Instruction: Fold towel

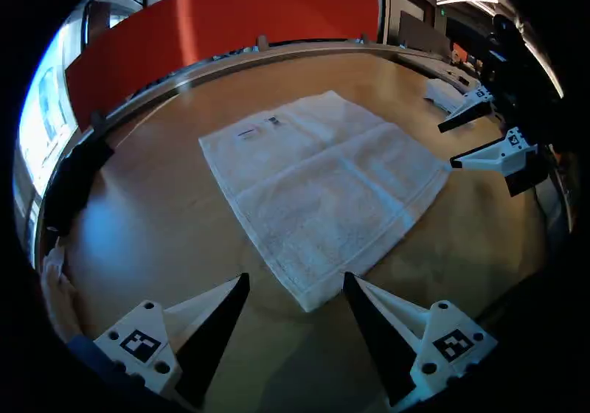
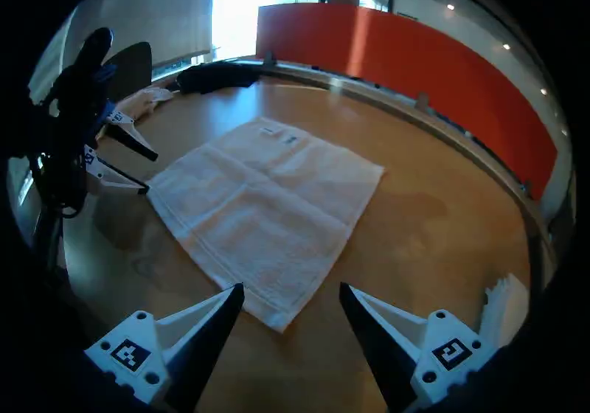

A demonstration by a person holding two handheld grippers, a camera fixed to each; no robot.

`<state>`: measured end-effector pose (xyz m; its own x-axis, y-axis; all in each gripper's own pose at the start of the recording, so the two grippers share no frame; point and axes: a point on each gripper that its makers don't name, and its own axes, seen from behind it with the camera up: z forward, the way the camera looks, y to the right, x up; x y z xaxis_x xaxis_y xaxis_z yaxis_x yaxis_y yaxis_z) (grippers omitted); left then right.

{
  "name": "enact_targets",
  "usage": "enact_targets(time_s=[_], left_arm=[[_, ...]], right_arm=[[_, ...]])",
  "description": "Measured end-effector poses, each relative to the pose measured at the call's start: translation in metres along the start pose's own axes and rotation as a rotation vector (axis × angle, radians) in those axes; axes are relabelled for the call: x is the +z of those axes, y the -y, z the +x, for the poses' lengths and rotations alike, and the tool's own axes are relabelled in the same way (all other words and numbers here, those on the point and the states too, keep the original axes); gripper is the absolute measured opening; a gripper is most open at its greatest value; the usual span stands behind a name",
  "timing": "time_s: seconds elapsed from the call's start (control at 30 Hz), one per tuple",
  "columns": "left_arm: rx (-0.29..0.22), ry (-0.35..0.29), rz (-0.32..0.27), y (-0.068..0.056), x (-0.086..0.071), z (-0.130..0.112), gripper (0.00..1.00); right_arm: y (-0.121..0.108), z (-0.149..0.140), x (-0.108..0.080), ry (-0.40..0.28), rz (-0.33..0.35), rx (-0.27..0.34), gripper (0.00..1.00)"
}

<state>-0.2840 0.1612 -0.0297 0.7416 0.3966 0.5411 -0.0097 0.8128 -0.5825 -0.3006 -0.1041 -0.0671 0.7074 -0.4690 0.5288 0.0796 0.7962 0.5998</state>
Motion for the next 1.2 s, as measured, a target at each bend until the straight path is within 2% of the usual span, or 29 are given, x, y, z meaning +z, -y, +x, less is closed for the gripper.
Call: enact_targets(time_s=[0.27,0.47,0.67,0.8,1.0,1.2], left_arm=[[0.031,0.034,-0.026,-0.010,0.006,-0.009,0.94],[0.017,0.035,-0.031,-0.012,0.008,-0.009,0.94],[0.013,0.037,-0.029,-0.012,0.009,-0.009,0.94],[0.011,0.041,-0.029,-0.013,0.009,-0.010,0.94],[0.011,0.044,-0.029,-0.013,0.009,-0.010,0.92],[0.011,0.042,-0.028,-0.017,0.009,-0.009,0.80]], right_arm=[[0.003,-0.019,0.004,0.046,0.038,0.008,0.99],[0.007,-0.029,0.008,0.071,0.057,-0.014,0.96],[0.009,-0.031,0.010,0.076,0.076,-0.008,0.92],[0.008,-0.031,0.009,0.076,0.086,-0.003,0.87],[0.003,-0.031,0.009,0.076,0.085,0.005,0.73],[0.001,-0.030,0.009,0.076,0.087,0.014,0.60]])
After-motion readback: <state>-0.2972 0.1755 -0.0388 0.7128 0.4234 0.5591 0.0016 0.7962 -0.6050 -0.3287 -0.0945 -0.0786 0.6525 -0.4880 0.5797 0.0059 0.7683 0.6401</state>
